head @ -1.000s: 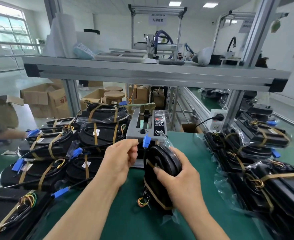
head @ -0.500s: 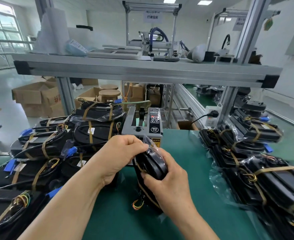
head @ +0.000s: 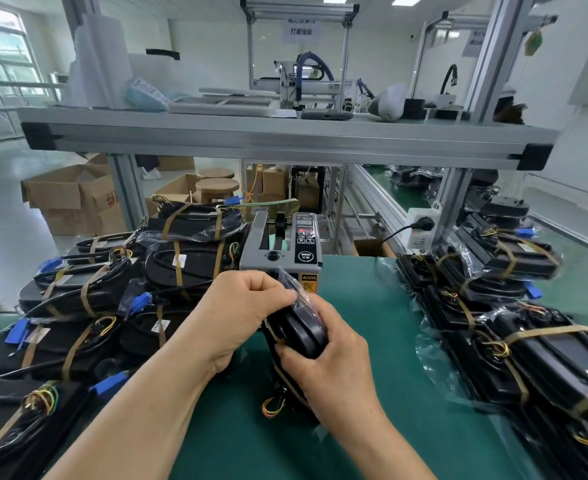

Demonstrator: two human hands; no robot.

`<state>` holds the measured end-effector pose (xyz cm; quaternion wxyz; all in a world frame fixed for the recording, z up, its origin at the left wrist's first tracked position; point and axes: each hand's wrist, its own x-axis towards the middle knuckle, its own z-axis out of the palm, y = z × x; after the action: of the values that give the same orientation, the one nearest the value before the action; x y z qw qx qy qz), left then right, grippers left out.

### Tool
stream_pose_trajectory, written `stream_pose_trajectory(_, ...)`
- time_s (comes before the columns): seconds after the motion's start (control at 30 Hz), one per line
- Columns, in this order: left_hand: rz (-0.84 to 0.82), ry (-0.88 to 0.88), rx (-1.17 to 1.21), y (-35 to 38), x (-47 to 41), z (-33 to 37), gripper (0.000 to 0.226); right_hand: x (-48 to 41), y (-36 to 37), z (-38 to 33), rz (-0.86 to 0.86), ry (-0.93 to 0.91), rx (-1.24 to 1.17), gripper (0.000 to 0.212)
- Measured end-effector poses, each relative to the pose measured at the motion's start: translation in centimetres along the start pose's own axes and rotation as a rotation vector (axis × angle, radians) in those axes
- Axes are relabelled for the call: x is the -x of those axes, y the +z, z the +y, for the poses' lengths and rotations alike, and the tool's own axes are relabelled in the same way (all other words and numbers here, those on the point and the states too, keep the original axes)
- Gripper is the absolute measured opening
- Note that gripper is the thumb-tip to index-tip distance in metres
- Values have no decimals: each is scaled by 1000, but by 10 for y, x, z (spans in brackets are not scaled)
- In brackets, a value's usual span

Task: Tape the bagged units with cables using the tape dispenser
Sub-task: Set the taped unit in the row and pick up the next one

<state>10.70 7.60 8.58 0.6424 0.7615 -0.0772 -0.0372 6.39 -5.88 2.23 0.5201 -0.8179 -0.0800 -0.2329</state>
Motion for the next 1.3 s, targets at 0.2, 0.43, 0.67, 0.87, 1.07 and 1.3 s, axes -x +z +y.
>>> stream_pose_trajectory(0.2,49,-22,41,3,2,-1,19,1,0,-1,7,-1,-10,64)
stream_pose_trajectory(0.43,85,8,27,4,3,-5,21,1,1,-2,-9,12,-5,62)
stream_pose_trajectory(0.67,162,48,-73,7,3,-10,15,2,3,0,-12,19,-17,62)
stream_pose_trajectory(0.87,204,-48,58,15,5,-13,38,1,2,3,-11,16,-8,67)
stream_pose_trajectory(1.07,277,-52,149,19,-1,-21,8,2,3,5,-17,7,-4,68)
stream_pose_trajectory(1.3,256,-54,168,18,3,-25,16,3,4,5,-8,9,-14,64)
